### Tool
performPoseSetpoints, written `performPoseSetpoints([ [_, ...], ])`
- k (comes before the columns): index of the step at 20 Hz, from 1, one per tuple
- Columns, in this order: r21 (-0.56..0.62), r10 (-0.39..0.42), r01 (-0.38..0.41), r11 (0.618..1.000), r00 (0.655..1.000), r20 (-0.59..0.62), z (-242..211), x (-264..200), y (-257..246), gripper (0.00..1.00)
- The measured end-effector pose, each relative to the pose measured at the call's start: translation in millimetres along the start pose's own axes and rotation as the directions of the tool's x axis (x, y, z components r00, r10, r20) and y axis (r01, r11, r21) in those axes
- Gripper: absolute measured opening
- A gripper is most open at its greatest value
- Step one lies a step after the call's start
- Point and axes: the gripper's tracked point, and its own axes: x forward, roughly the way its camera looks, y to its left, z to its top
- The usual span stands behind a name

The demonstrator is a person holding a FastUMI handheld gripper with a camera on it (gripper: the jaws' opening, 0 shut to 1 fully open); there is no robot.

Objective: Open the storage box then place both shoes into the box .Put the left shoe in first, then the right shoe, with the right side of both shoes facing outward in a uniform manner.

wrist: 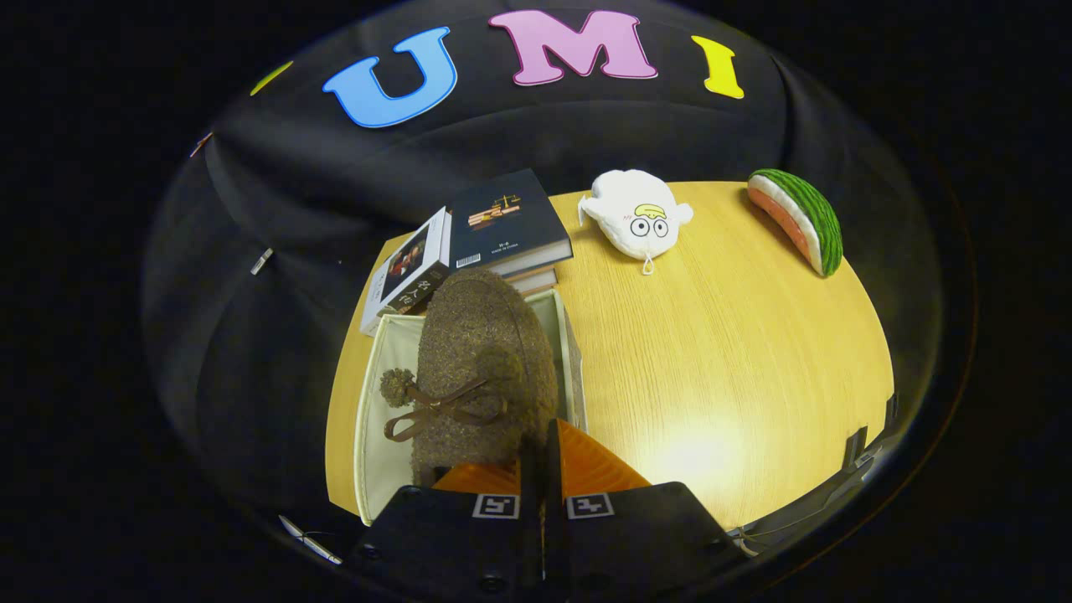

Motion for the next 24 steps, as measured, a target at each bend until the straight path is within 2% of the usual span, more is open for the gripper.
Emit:
performPoseSetpoints([
  [3,0.005,0.025,-0.025,1.000,1.000,-0.015,-1.4,-0.9,8.5,0.09],
  [4,0.016,0.030,-0.030,0.999,0.999,-0.020,-1.6,-2.1,10.5,0.27],
  [5,0.042,0.098,-0.097,0.994,0.995,-0.024,0.3,-8.5,25.0,0.45],
  [7,0.062,0.168,-0.169,0.984,0.986,0.007,14.9,-26.3,44.7,0.81],
  [8,0.050,0.169,-0.170,0.984,0.985,0.037,19.9,-31.6,45.3,1.00],
  [12,-0.102,0.119,-0.103,0.989,0.978,0.168,52.6,-64.2,30.8,0.99],
  [17,-0.162,0.066,-0.009,0.987,0.935,0.349,87.9,-116.1,-3.3,0.99],
  [19,-0.166,0.026,0.052,0.985,0.899,0.438,106.8,-145.7,-23.7,0.99],
  [22,-0.170,-0.027,0.149,0.974,0.822,0.569,134.5,-193.9,-54.3,0.98],
  [24,-0.144,-0.044,0.161,0.976,0.799,0.599,141.0,-215.5,-68.0,0.98],
])
